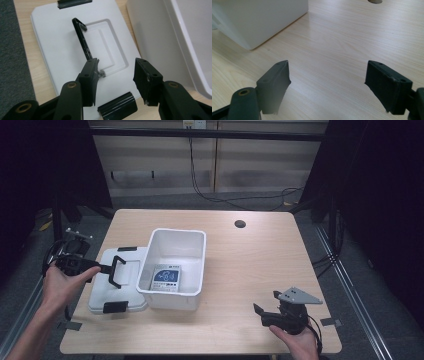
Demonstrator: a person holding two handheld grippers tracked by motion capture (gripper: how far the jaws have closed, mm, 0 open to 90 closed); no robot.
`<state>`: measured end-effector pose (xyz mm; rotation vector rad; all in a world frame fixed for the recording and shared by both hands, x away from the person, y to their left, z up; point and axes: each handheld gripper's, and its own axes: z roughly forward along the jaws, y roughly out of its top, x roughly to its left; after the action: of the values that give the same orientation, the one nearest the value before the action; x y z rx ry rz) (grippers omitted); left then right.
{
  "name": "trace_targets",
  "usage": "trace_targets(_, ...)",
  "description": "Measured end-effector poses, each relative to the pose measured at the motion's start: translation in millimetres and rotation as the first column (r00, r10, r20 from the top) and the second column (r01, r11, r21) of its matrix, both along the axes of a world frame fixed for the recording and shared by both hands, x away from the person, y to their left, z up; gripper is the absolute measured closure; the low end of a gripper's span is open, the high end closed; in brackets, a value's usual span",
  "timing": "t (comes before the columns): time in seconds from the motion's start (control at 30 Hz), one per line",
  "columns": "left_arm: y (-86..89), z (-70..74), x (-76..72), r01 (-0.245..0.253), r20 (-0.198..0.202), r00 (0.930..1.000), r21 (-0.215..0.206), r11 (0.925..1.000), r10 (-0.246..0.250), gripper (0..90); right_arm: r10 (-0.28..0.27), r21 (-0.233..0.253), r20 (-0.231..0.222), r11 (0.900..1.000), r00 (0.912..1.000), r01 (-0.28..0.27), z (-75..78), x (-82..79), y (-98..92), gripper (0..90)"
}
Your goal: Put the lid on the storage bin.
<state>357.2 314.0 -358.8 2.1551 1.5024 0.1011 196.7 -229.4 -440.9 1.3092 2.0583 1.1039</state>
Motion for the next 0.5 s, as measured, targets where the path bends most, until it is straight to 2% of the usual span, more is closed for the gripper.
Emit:
trace_targets(0.1,1.6,0.0,8.8,-0.016,-0.01,0.9998,0.0,0.9999,0.016,55.1,-0.001,0.001,-0.001,1.0,1.0,0.001,-0.1,0.1,0.3,19.0)
trace_targets(0.13,2.1,0.1,12.7,-0.014,-0.018,0.9997,0.016,0.9998,0.014,56.5,-0.002,0.0,-0.001,1.0,1.0,0.002,-0.1,0.2,0.2,19.0)
trace_targets(0.17,0.9,-0.9,15.9,-0.032,-0.017,0.9993,0.019,0.9993,0.033,58.0,-0.002,-0.002,-0.001,1.0,1.0,0.002,-0.3,0.4,0.2,19.0)
trace_targets(0.2,-1.1,-2.1,19.0,-0.04,-0.017,0.999,0.043,0.9983,0.041,59.4,0.0,-0.001,-0.003,1.0,1.0,0.0,-0.4,0.7,0.1,19.0)
trace_targets(0.23,-3.5,-3.6,22.2,-0.032,-0.028,0.999,0.062,0.9976,0.034,60.4,0.001,-0.001,-0.005,1.0,1.0,-0.001,-0.5,1.1,0.1,19.0)
trace_targets(0.27,-6.8,-5.8,25.0,-0.034,-0.048,0.9981,0.061,0.9975,0.037,61.0,0.002,-0.002,-0.005,1.0,1.0,-0.002,-0.5,1.0,0.2,19.0)
trace_targets(0.37,-10.0,-10.5,30.4,-0.037,-0.067,0.9968,0.096,0.9947,0.043,62.9,0.001,0.001,-0.002,1.0,1.0,-0.001,-0.2,-0.1,0.4,19.0)
trace_targets(0.5,-10.8,-20.3,37.1,-0.043,-0.11,0.9924,0.12,0.9918,0.056,62.9,0.006,0.0,-0.005,1.0,1.0,-0.006,-0.5,0.1,0.2,19.1)
